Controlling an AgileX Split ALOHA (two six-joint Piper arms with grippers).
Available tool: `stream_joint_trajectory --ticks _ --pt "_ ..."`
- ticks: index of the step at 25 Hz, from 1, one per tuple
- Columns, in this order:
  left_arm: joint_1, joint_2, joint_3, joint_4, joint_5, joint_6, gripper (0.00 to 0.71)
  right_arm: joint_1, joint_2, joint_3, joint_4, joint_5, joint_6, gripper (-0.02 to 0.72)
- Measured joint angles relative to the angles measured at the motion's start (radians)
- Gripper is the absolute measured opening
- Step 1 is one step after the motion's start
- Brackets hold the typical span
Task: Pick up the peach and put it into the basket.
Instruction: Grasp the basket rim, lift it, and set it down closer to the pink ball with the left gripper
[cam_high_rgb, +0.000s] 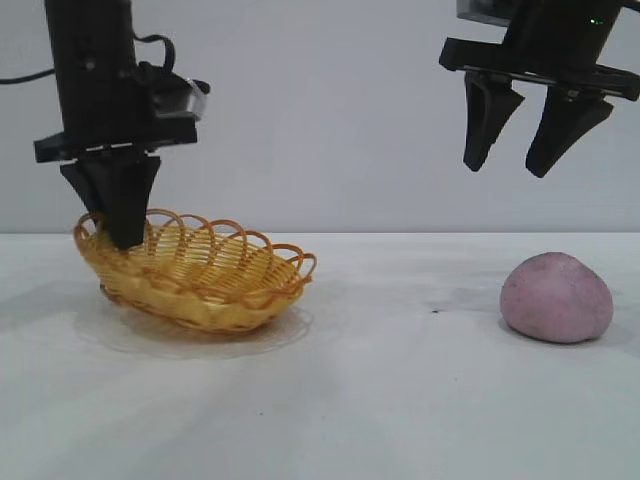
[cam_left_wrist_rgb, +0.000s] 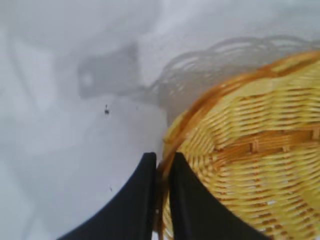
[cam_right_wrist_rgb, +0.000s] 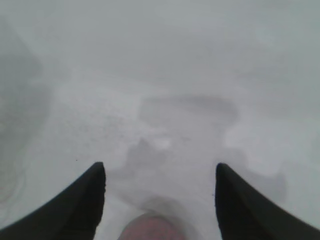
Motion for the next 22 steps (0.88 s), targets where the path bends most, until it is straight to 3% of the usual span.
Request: stream_joint_trajectory --ticks 6,11,15,22 --pt "0.0 -0.051 0.0 -0.161 0.007 -0.088 0.0 0.0 0.0 0.0 0.0 0.0 0.0 0.407" --pt "-0.002 -0.078 0.111 -0.344 -0.055 -0.097 0.0 0.0 0.0 0.0 0.0 -0.007 0.0 0.407" --pt "-0.023 -0.078 0.228 -0.394 -0.15 -0.097 0.0 0.0 0.0 0.0 0.0 -0.012 0.0 0.407" --pt "-0.039 -0.075 0.253 -0.446 -0.253 -0.105 0.0 0.0 0.0 0.0 0.001 -0.02 0.0 0.407"
